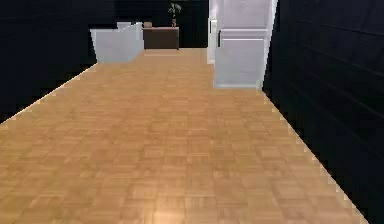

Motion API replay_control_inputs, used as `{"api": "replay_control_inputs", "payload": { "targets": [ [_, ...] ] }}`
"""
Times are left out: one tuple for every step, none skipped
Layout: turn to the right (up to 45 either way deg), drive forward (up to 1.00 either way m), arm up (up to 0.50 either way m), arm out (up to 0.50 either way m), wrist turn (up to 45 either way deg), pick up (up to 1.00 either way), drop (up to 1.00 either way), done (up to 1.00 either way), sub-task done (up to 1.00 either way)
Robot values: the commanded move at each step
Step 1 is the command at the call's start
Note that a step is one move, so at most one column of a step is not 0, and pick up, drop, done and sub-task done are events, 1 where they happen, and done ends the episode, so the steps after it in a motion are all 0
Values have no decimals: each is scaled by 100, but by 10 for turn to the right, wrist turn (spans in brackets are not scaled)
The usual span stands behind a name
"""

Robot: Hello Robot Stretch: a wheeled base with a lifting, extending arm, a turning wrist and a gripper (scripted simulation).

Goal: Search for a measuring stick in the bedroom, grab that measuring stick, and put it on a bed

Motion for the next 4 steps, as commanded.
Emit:
{"api": "replay_control_inputs", "payload": {
  "targets": [
    [-450,0,0,0,0,0,0,0,0],
    [-90,0,0,0,0,0,0,0,0],
    [0,30,0,0,0,0,0,0,0],
    [0,45,0,0,0,0,0,0,0]
  ]
}}
